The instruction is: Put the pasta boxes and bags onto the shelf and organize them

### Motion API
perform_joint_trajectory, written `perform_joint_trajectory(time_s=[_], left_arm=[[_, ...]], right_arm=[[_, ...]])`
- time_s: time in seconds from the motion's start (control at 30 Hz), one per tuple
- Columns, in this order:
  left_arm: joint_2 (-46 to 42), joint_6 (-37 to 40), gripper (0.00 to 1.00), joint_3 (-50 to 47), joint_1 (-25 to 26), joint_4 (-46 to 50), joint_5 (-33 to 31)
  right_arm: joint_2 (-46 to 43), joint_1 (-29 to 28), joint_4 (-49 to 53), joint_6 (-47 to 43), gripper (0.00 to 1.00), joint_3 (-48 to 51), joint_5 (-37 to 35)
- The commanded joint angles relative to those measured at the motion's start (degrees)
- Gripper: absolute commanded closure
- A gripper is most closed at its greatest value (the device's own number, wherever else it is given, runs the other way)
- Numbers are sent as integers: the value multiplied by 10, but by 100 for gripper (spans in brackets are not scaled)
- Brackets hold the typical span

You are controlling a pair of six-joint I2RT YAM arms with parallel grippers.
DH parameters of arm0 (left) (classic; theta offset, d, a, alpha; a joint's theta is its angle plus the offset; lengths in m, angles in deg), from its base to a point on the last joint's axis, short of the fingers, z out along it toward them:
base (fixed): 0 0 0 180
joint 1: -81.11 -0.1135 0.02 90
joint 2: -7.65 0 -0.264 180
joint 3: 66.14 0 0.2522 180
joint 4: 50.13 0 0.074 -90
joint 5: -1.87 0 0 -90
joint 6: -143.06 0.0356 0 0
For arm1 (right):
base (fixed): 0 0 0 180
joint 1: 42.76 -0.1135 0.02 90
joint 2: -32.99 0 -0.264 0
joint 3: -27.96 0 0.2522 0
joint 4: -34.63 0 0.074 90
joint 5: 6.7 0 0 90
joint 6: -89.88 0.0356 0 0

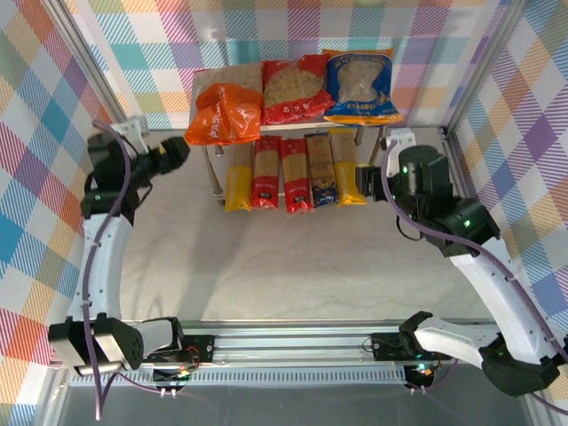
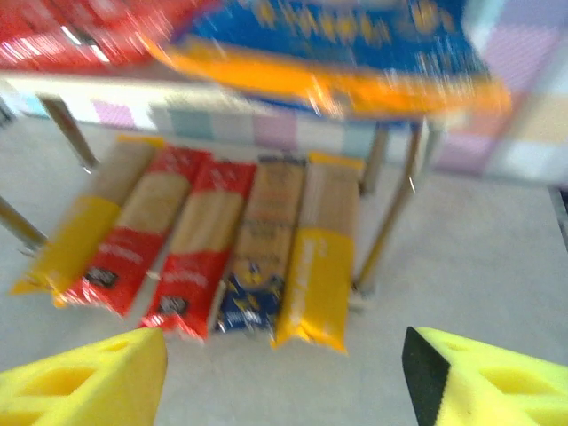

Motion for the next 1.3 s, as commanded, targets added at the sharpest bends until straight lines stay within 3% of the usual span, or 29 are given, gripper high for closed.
perform_joint_trajectory(time_s=[0.0, 0.13, 0.23, 0.3, 0.37, 0.63, 0.83, 1.27], left_arm=[[-37, 0, 0, -85, 0, -39, 5], [-90, 26, 0, -179, 0, -51, -42], [-117, 29, 0, -247, 0, -90, -137], [-116, 23, 0, -279, 0, -119, -179], [-96, 31, 0, -304, 0, -160, -171], [54, 30, 0, -421, 9, -439, -243], [108, 67, 0, -467, 31, -599, -293], [226, 168, 0, -441, 115, -657, -296]], right_arm=[[-28, 18, 31, 49, 25, 47, -17], [-39, 41, 35, 64, 13, 95, -12], [-40, 55, 22, 72, 0, 124, -6], [-42, 68, 7, 75, 1, 140, 7], [-39, 80, -4, 75, 1, 150, 17], [-33, 123, -36, 78, 1, 191, 47], [-26, 168, -61, 81, 1, 223, 78], [24, 205, -165, 121, 1, 292, 97]])
